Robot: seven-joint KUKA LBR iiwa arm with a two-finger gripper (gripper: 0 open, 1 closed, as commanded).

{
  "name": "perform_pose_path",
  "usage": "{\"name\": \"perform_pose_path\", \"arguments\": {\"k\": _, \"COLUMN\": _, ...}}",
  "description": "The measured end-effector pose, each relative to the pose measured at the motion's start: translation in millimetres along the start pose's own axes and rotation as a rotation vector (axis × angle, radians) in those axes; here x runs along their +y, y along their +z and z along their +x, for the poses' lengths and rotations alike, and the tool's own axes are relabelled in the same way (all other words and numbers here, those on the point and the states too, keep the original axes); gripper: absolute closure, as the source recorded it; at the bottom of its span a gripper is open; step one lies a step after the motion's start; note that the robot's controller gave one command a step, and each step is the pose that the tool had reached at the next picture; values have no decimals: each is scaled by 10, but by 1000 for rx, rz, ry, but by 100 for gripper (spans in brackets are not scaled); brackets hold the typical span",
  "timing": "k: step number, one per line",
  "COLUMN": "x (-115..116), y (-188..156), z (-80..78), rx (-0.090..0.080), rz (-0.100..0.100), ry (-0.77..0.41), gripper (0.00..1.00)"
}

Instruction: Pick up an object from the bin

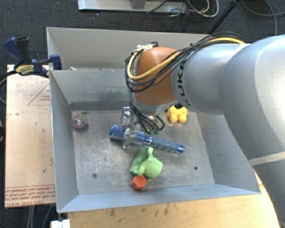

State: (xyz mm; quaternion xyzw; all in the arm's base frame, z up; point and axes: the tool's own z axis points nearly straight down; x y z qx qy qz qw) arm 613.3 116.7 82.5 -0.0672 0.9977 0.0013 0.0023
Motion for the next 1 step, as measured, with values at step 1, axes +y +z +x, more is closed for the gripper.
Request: {"name": "perform_pose_path", "arguments": {"k": 1, "x": 4, "y": -163, "z": -6, "rx": 2, "rz": 0, "ry": 1, "gripper": 100}}
